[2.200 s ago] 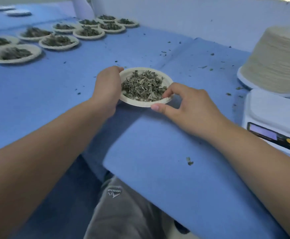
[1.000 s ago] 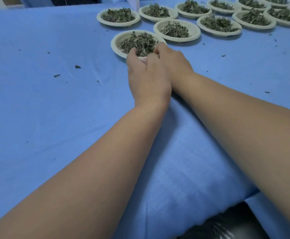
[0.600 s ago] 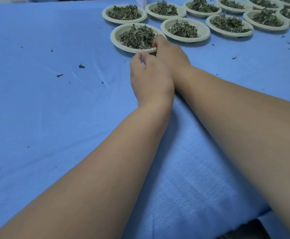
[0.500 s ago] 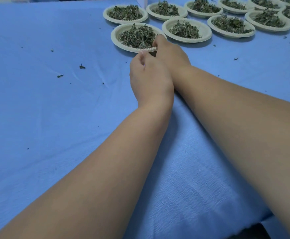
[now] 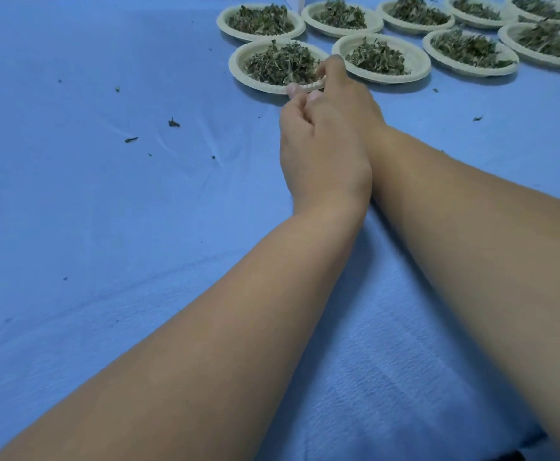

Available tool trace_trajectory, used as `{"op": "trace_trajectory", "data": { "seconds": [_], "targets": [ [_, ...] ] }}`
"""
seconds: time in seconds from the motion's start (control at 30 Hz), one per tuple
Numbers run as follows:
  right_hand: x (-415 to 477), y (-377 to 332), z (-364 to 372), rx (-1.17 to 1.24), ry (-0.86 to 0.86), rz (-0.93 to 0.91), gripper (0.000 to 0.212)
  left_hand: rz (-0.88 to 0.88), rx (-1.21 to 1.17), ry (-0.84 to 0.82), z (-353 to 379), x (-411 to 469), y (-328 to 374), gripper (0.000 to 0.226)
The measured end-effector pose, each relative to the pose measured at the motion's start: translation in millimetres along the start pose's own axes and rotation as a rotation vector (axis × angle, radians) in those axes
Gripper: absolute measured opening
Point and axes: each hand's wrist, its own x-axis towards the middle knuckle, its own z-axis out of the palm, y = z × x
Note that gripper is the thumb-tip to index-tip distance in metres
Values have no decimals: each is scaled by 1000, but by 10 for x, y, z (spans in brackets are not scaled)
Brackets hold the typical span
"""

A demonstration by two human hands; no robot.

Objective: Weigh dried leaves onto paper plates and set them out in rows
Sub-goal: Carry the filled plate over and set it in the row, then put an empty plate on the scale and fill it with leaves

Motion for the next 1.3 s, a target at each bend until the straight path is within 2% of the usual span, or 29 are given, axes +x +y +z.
{"op": "trace_trajectory", "data": {
  "seconds": [0.1, 0.23, 0.4, 0.53, 0.73, 0.97, 1.1, 1.2, 1.3],
  "targets": [
    [-178, 59, -88, 145, -1, -10, 50, 24, -2, -62, 50, -108, -14, 42],
    [-691, 215, -358, 146, 94, -23, 47, 105, 89, -127, 92, -183, -42, 39],
    [-1544, 483, -818, 217, 215, 55, 34, 278, 211, -440, 238, -622, -94, 35],
    [-2325, 753, -1259, 224, 314, 116, 31, 419, 181, -648, 426, -1314, -112, 34],
    [-3585, 1169, -1969, 149, 424, 262, 36, 423, 121, -925, 852, -2498, -80, 35],
    [-5248, 1554, -2508, 132, 690, 463, 32, 440, 43, -1238, 1324, -4067, -303, 41],
    [-6028, 1751, -2709, 101, 924, 514, 26, 609, 14, -1433, 1556, -4823, -333, 36],
    [-6531, 1912, -2775, 23, 1075, 588, 23, 778, 49, -1434, 1798, -5201, -281, 46],
    [-6874, 2087, -2805, -26, 1167, 669, 19, 1058, 164, -1384, 2107, -5351, -290, 46]
  ]
}}
